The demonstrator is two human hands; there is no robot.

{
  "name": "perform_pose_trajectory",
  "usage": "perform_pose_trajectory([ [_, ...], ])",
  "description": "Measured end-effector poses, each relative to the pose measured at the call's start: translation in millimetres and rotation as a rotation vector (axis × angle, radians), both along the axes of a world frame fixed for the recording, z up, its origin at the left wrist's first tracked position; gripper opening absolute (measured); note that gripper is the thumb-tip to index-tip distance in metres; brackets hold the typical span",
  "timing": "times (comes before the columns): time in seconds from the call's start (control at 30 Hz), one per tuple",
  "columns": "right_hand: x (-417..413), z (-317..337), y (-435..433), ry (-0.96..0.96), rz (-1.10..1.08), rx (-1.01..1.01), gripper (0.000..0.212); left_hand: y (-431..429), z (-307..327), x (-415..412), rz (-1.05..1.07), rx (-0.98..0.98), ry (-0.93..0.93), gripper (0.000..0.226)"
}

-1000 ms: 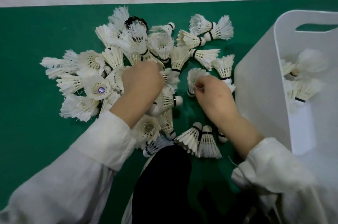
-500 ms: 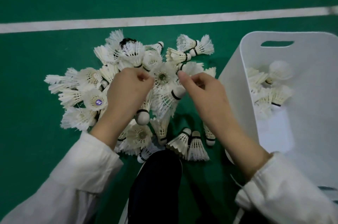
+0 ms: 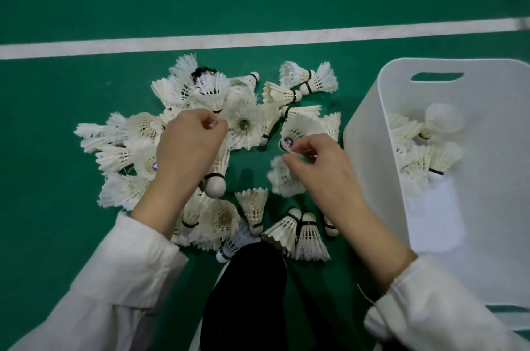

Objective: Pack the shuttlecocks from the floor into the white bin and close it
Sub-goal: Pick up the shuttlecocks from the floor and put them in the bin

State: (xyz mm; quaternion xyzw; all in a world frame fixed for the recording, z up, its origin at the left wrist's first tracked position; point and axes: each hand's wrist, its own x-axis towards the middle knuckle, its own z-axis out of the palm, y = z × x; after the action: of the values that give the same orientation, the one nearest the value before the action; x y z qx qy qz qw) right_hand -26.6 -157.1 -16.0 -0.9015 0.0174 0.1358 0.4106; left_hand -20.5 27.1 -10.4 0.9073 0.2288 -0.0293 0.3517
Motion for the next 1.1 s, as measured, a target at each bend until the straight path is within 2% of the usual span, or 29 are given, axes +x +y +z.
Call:
perform_pose_trajectory([
  [0.17,10,26,-10,-0.126,0.028,0.041,0.011,-18,18,-1,-0.075,-0.031,0.005,0.018],
  [0.23,18,46,-21,-0.178,0.106,0.025,0.008,-27,29,-1,-0.109,-0.068,-0.002,0.019],
  [0.4,35,109,-93,-0.286,0.402,-0.282,0.009,-64,61,2,-0.286,-0.141,-0.014,0.019],
  [0.5,30,123,-150,-0.261,0.316,-0.336,0.01,-95,78,5,-0.402,-0.144,-0.019,0.018],
  [0.6,17,98,-199,-0.143,0.165,-0.428,0.01,-120,88,5,-0.485,-0.13,-0.003,0.019],
  [0.73,4,32,-235,0.246,0.099,-0.586,0.008,-135,87,-3,-0.514,-0.152,0.053,0.016],
  [0.8,5,7,-241,0.367,0.079,-0.622,0.007,-136,82,-10,-0.495,-0.201,0.069,0.014],
  [0.97,29,-28,-249,0.306,0.02,-0.663,0.019,-146,69,-10,-0.405,-0.357,0.077,0.006],
  [1.1,39,-41,-249,0.266,0.041,-0.705,0.018,-161,68,-6,-0.416,-0.426,0.059,0.001],
])
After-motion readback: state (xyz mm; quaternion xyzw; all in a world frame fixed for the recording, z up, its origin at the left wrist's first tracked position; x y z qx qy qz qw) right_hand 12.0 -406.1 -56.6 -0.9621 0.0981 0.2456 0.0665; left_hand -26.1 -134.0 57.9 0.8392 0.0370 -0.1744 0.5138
